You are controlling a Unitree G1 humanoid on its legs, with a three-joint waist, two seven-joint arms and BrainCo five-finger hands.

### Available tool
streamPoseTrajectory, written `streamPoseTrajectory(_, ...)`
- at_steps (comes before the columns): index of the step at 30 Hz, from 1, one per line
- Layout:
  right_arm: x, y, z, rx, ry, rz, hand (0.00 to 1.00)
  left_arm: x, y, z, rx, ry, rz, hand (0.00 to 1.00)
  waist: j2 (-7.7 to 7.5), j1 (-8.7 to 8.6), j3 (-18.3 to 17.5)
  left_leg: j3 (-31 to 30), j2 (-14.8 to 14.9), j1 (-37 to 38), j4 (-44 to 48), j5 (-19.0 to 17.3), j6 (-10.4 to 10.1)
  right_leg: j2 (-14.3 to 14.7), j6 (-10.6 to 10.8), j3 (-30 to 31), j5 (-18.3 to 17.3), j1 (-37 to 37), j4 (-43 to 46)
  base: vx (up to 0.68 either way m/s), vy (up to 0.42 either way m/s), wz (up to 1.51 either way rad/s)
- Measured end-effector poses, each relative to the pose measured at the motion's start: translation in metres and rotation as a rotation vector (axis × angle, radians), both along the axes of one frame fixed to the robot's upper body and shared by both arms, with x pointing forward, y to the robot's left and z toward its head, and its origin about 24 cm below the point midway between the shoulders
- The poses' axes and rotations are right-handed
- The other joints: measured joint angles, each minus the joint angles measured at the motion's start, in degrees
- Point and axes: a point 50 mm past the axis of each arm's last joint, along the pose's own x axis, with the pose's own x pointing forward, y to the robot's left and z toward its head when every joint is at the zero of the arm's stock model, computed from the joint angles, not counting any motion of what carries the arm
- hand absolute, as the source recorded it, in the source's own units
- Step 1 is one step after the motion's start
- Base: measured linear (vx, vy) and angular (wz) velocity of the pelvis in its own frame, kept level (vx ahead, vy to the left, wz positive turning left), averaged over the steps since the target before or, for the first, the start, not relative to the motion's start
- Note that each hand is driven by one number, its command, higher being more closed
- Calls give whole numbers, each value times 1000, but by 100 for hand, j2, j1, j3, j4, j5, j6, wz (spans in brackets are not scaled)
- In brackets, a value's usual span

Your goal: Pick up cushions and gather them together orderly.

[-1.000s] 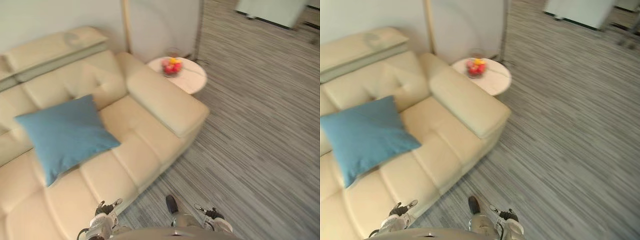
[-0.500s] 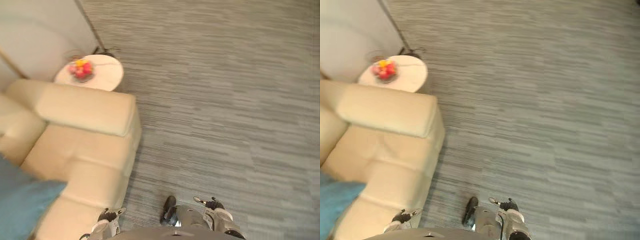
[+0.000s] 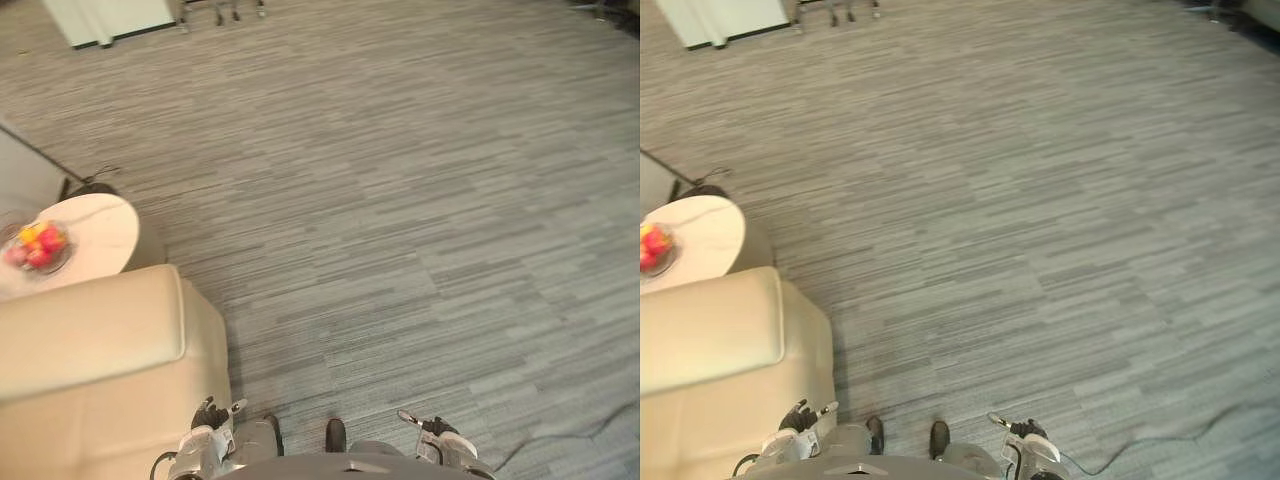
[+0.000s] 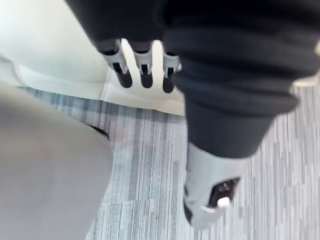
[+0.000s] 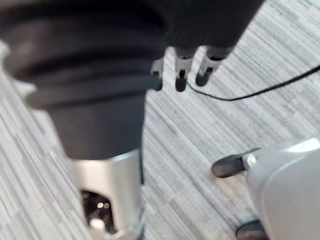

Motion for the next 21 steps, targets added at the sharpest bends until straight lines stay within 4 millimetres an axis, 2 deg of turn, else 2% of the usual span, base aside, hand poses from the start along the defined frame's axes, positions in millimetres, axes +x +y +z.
streamPoseTrajectory(1, 2, 4, 0, 9, -8, -1, 0, 0, 0, 0, 0, 0, 0, 0, 2, -9, -2, 59, 12, 57, -131, 155, 47, 19, 69, 138, -44, 32, 4, 149, 163, -64)
streamPoseTrajectory(3, -1, 7, 0, 20, -21, -24, 0, 0, 0, 0, -2, 1, -2, 0, 35, -5, -36, 313, 73, 239, -383, 768, 105, 32, 224, 368, -153, 66, 58, 216, 237, -64)
streamPoseTrajectory(5, -6, 23, -5, 71, -14, -48, 0, -2, 8, 0, 20, 10, -3, 0, -255, 2, -143, 687, -51, 419, -635, 795, 216, -155, 397, 445, -259, -46, 183, 248, 280, -66)
streamPoseTrajectory(6, -7, 24, -5, 76, -11, -52, 0, -2, 10, 0, 26, 12, -6, 0, -305, 1, -146, 799, -94, 496, -708, 793, 221, -206, 400, 435, -260, -42, 173, 164, 203, -54)
streamPoseTrajectory(11, -3, 31, -5, 94, -19, -45, 0, -3, 10, -1, 37, 30, -55, 0, -292, 19, -162, 1338, -281, 895, -790, 705, 365, -376, 406, 611, -248, 37, 200, 77, 138, -64)
streamPoseTrajectory(14, 4, 33, -3, 97, -36, -39, 0, -2, 7, -1, 34, 34, -68, 0, -247, 10, -147, 1726, -230, 919, -788, 655, 438, -275, 404, 730, -235, -323, 572, 0, 78, -93)
streamPoseTrajectory(15, 12, 33, -1, 94, -56, -28, 0, -3, 7, -2, 33, 41, -70, 0, -87, 38, -50, 2133, -114, 929, -789, 639, 460, -172, 399, 542, -175, -719, 1009, -72, 44, -136)
streamPoseTrajectory(16, 15, 32, 1, 90, -63, -20, 0, -3, 7, -2, 34, 43, -73, 0, -85, 21, -47, 2283, -67, 936, -790, 639, 460, -173, 394, 334, -161, -819, 1105, -104, 29, -158)
streamPoseTrajectory(17, 20, 31, 2, 83, -69, -4, 0, -3, 7, -2, 36, 44, -78, 0, -46, 9, -7, 2614, -48, 1023, -828, 636, 466, -433, 187, -739, -274, -963, 1248, -73, 4, -113)
streamPoseTrajectory(18, 21, 30, 3, 77, -70, 9, 0, -3, 7, -2, 41, 45, -92, 0, -17, 3, 11, 2803, -65, 1095, -856, 634, 469, -676, 140, -1497, -309, -982, 1293, -66, -39, -143)
streamPoseTrajectory(19, 22, 30, 3, 73, -66, 25, 0, -3, 9, -1, 52, 46, -111, 0, -21, -7, 18, 2991, -100, 1188, -859, 632, 472, -1069, 38, -2639, -211, -975, 1265, -29, -37, -99)
streamPoseTrajectory(20, 21, 31, 2, 74, -63, 26, 0, -3, 11, -1, 57, 47, -114, 0, -56, -9, 10, 2982, -133, 1214, -858, 630, 471, -1148, -30, -2825, -120, -963, 1227, 5, -173, -89)
streamPoseTrajectory(21, 19, 30, 1, 73, -56, 28, 0, -3, 14, -1, 64, 48, -115, 0, -139, -20, -10, 2870, -199, 1236, -855, 613, 448, -1155, 79, -2716, -96, -936, 1157, 25, -189, -55)
